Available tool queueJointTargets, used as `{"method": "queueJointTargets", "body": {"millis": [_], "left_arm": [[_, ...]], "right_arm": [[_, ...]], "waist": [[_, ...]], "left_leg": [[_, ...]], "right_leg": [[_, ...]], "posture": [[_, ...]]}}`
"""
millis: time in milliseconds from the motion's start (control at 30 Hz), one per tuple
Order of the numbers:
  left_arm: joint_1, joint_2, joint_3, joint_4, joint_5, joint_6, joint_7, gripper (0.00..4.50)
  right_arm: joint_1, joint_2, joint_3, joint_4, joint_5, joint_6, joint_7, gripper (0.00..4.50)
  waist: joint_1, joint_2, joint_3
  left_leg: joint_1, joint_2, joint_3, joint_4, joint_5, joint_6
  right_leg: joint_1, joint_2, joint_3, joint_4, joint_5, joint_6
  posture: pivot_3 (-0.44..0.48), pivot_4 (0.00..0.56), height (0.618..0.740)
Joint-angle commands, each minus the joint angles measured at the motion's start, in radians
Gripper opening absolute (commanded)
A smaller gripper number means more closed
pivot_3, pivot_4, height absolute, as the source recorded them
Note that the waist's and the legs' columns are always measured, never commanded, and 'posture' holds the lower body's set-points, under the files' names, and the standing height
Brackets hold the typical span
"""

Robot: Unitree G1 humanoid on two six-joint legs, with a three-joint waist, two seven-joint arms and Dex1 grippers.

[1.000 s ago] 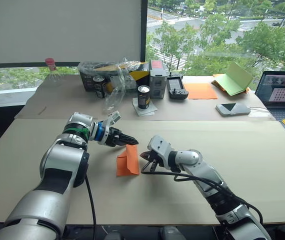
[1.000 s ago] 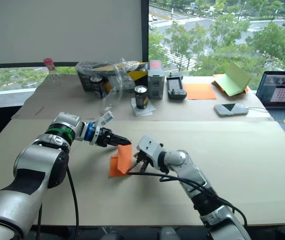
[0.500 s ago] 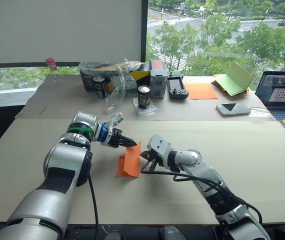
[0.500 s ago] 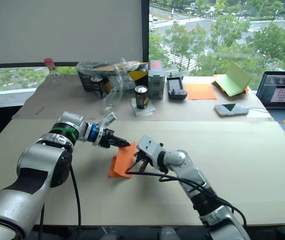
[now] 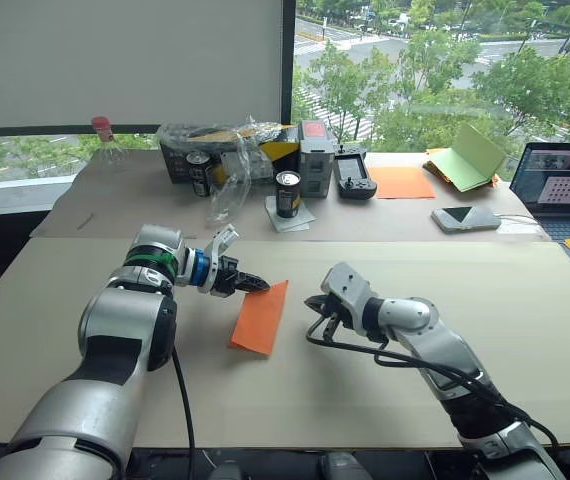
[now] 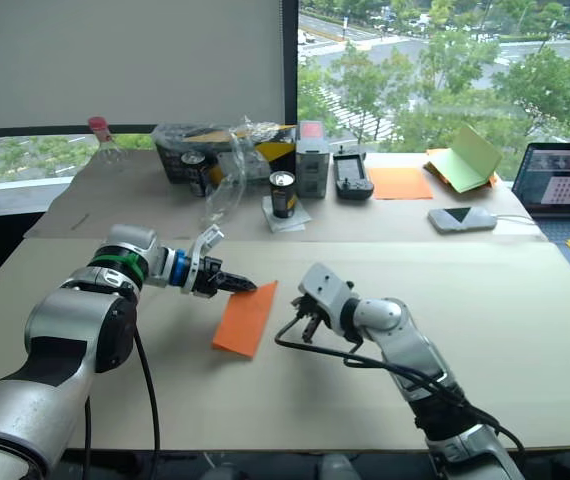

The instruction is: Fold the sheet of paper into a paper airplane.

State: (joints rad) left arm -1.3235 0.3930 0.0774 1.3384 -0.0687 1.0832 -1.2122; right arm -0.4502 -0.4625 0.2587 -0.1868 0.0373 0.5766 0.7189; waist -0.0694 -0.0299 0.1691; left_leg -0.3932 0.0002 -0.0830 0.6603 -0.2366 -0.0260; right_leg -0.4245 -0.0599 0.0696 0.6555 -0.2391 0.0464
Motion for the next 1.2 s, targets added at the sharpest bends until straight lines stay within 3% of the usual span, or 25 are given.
{"method": "queueJointTargets", "body": {"millis": [33, 200, 533, 633, 767, 900, 1067, 1200], "left_arm": [[-0.028, 0.032, 0.149, -0.011, -0.104, 0.06, 0.196, 0.01], [0.006, 0.029, 0.341, -0.009, -0.23, 0.127, 0.496, 0.01], [0.129, -0.055, 0.621, -0.114, -0.439, 0.304, 0.938, 0.01], [0.218, -0.145, 0.751, -0.319, -0.501, 0.361, 1.106, 0.01], [0.312, -0.36, 0.959, -0.722, -0.538, 0.451, 1.331, 0.01], [0.322, -0.557, 1.131, -1.005, -0.54, 0.512, 1.475, 0.01], [0.32, -0.673, 1.209, -1.145, -0.572, 0.531, 1.571, 0.01], [0.377, -0.694, 1.141, -1.182, -0.63, 0.531, 1.613, 0.01]], "right_arm": [[0.024, -0.033, -0.067, -0.091, 0.028, 0.03, -0.007, 0.0], [0.055, -0.07, -0.111, -0.128, 0.038, 0.056, -0.021, 0.0], [0.05, -0.054, -0.107, -0.147, 0.043, 0.076, -0.047, 0.0], [0.04, -0.04, -0.098, -0.144, 0.043, 0.078, -0.055, 0.0], [0.031, -0.033, -0.095, -0.147, 0.041, 0.081, -0.055, 0.0], [0.019, -0.025, -0.085, -0.144, 0.038, 0.082, -0.061, 0.0], [0.005, -0.02, -0.082, -0.142, 0.031, 0.083, -0.069, 0.0], [-0.009, -0.016, -0.077, -0.136, 0.025, 0.084, -0.078, 0.0]], "waist": [[0.001, 0.0, 0.0], [0.003, 0.0, 0.0], [0.005, 0.0, 0.0], [0.006, 0.0, 0.0], [0.019, 0.0, 0.0], [0.026, -0.001, 0.0], [0.024, -0.001, 0.0], [0.034, -0.002, 0.001]], "left_leg": [[0.0, 0.0, 0.0, 0.0, 0.0, 0.0], [0.001, 0.0, 0.0, 0.0, 0.0, 0.0], [0.002, 0.0, 0.0, 0.0, 0.0, 0.0], [0.003, 0.0, 0.0, 0.0, 0.0, 0.0], [0.004, -0.001, 0.001, 0.0, 0.0, -0.001], [0.003, -0.002, 0.002, 0.001, 0.001, -0.002], [0.004, -0.001, 0.001, 0.0, 0.001, -0.004], [0.004, -0.001, 0.001, 0.0, 0.003, -0.009]], "right_leg": [[0.0, 0.0, 0.0, 0.0, 0.0, 0.0], [0.0, 0.0, 0.0, 0.001, 0.0, 0.0], [0.0, -0.001, 0.0, 0.003, 0.0, 0.0], [0.0, -0.002, 0.001, 0.004, 0.0, 0.0], [0.001, -0.003, 0.001, 0.005, 0.0, 0.0], [0.001, -0.004, 0.002, 0.004, 0.0, 0.0], [0.001, -0.002, 0.001, 0.004, 0.001, -0.001], [0.001, -0.003, 0.001, 0.003, 0.001, 0.0]], "posture": [[0.0, 0.15, 0.732], [0.0, 0.15, 0.732], [0.0, 0.15, 0.732], [0.0, 0.15, 0.732], [0.0, 0.15, 0.732], [0.0, 0.15, 0.732], [0.0, 0.15, 0.732], [0.0, 0.15, 0.732]]}}
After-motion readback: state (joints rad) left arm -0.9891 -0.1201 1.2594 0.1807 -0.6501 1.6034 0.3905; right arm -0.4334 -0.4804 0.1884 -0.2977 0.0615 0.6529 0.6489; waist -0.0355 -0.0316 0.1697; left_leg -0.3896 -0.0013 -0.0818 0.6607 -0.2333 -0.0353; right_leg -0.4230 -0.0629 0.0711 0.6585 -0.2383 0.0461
